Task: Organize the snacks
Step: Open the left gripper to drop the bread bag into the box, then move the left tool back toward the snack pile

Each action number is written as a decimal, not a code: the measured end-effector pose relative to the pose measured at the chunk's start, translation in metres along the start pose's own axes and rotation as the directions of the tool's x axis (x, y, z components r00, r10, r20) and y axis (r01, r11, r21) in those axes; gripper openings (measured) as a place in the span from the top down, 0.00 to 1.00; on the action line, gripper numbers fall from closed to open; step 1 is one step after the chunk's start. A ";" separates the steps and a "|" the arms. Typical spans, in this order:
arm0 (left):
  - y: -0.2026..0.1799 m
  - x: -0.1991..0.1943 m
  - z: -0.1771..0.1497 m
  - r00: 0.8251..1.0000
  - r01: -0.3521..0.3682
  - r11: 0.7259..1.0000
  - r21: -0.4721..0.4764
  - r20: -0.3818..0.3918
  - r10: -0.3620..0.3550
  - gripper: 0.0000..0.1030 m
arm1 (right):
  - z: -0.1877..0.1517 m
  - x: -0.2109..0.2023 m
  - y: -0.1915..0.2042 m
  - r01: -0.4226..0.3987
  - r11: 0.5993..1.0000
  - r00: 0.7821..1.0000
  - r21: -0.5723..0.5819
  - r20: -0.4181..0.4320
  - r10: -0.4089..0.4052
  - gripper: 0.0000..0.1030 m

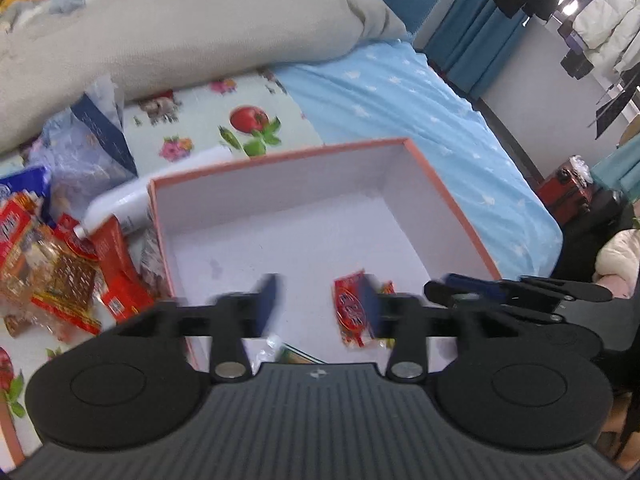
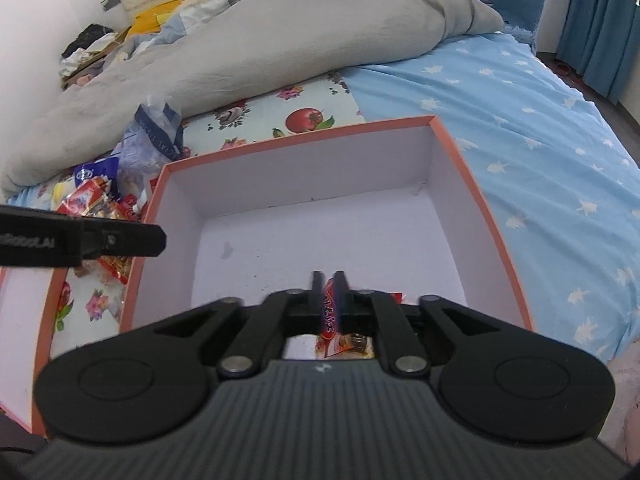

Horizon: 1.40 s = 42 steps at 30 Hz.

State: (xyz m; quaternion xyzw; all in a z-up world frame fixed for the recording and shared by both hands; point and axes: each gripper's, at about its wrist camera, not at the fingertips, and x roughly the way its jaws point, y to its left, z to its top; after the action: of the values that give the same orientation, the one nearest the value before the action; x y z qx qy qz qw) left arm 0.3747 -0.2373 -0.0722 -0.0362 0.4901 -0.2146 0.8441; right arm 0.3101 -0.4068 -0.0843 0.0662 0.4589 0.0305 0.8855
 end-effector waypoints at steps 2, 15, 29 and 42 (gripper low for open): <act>0.000 -0.005 0.000 1.000 -0.001 1.000 0.005 0.016 0.001 0.43 | -0.001 -0.004 -0.002 -0.022 1.000 0.999 0.007 0.025 0.021 0.47; 0.003 -0.070 -0.016 0.980 0.013 0.999 0.040 0.200 -0.021 0.43 | 0.001 -0.056 0.022 -0.041 0.999 0.978 -0.029 0.205 0.046 0.47; 0.023 -0.143 -0.071 0.931 -0.012 0.998 0.064 0.365 -0.012 0.43 | -0.027 -0.107 0.062 -0.043 0.998 0.924 -0.045 0.379 0.057 0.47; 0.070 -0.186 -0.135 0.915 -0.044 0.999 -0.011 0.401 0.044 0.43 | -0.068 -0.115 0.117 -0.083 0.990 0.913 -0.118 0.388 0.123 0.47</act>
State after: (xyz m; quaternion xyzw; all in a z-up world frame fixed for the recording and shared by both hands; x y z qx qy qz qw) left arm 0.2041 -0.0800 -0.0097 -0.0691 0.3073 -0.1832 0.9312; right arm 0.1888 -0.2978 -0.0127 0.0512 0.2649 0.0858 0.9591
